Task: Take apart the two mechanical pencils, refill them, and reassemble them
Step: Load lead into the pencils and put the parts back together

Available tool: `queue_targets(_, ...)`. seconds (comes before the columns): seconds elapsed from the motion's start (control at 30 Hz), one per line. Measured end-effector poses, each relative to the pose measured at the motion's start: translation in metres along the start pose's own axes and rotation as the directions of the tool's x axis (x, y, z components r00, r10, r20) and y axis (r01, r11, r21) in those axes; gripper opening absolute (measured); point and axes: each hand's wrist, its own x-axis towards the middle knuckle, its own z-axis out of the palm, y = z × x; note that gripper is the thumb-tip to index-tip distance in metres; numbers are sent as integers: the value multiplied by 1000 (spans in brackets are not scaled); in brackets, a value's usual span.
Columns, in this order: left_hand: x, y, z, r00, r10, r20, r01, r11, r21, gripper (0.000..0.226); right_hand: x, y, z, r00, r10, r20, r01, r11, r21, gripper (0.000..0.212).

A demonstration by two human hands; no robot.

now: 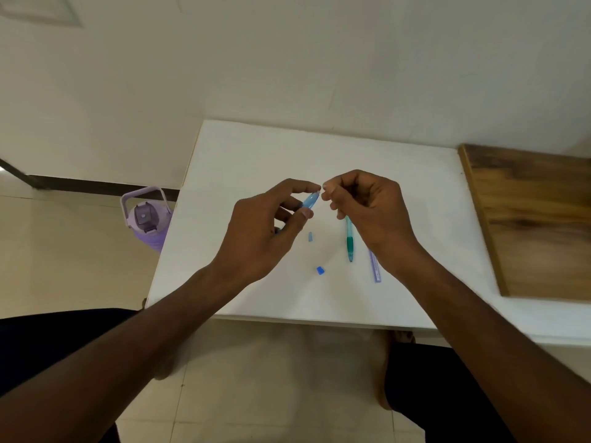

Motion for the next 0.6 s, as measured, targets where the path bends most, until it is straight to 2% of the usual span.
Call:
queue_targets(0.17,2,1,2,1000,-26,-18,25,1000,-17,28,-1,1,-2,999,-23,28,24,999,-43,8)
queue_targets(0.3,2,1,2,1000,5,-5,-5,1000,27,27,-2,1,-3,998,-56,41,61,989,-138,7)
queue_targets(0.4,1,1,1,999,44,11,-45,997,69,27,-3,-2,-8,988,-124,94,143,964,-224,6)
queue_targets(0.5,0,0,-1,991,130,26,-132,977,170,24,-3,-5,-16,941,-264,212,330,853,-404,7)
queue_targets(0.6,-2,-2,1,987,152,50,-159,964,215,22,-3,-5,-19,893,-290,343,438,730,-524,9)
